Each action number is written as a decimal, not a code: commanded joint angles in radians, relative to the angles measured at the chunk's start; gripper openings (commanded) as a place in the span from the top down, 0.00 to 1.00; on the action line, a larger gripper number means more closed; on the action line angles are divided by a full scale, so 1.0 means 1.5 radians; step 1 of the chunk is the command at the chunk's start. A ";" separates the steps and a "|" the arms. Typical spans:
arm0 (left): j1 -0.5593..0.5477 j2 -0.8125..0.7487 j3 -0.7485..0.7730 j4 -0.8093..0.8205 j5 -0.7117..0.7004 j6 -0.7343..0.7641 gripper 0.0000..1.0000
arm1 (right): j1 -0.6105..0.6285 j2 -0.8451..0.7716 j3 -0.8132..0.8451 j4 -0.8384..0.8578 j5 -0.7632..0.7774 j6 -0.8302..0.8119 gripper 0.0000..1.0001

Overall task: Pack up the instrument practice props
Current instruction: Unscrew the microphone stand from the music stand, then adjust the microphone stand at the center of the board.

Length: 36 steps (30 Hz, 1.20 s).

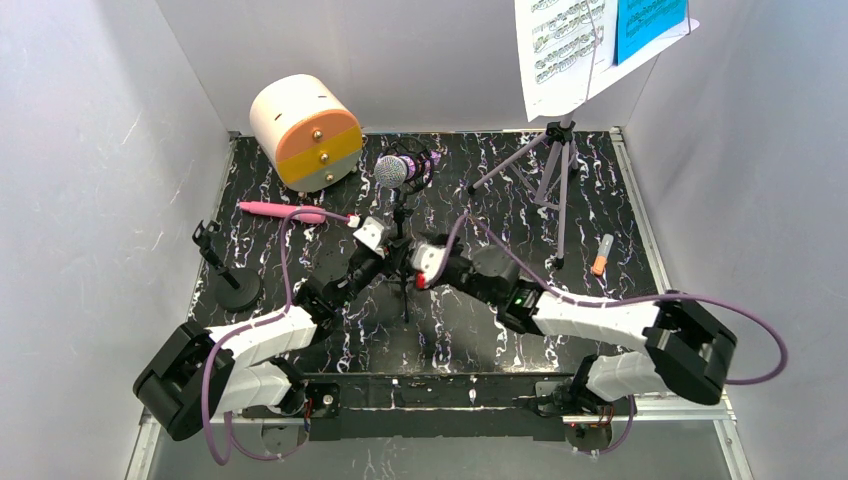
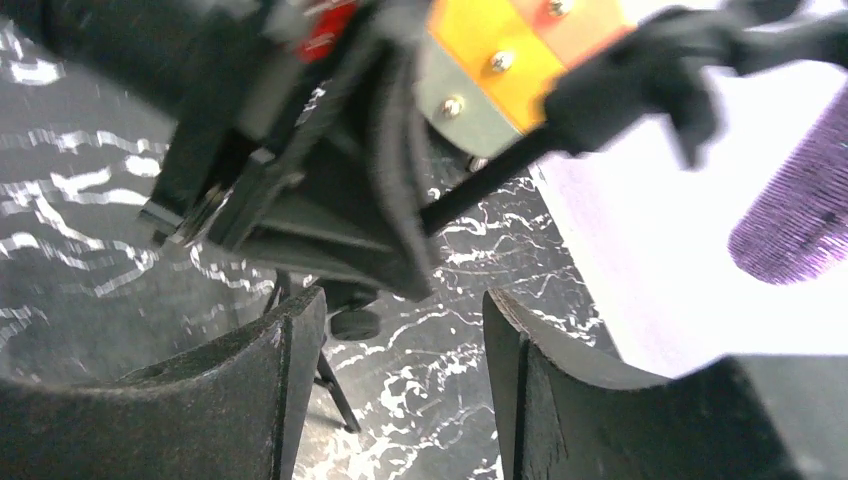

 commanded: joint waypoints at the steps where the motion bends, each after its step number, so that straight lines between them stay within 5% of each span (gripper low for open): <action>1: -0.008 -0.008 -0.006 -0.004 0.023 -0.010 1.00 | -0.042 -0.067 -0.002 0.036 -0.107 0.239 0.32; 19: -0.008 -0.001 -0.003 -0.004 0.035 -0.011 1.00 | -0.069 0.008 0.041 0.273 -0.040 0.518 0.35; 25: -0.007 -0.002 -0.004 -0.004 0.036 -0.012 1.00 | -0.075 0.017 0.045 0.303 0.033 0.549 0.37; 36: -0.008 -0.005 -0.007 -0.004 0.017 -0.008 1.00 | -0.084 -0.039 0.033 0.250 -0.009 0.537 0.34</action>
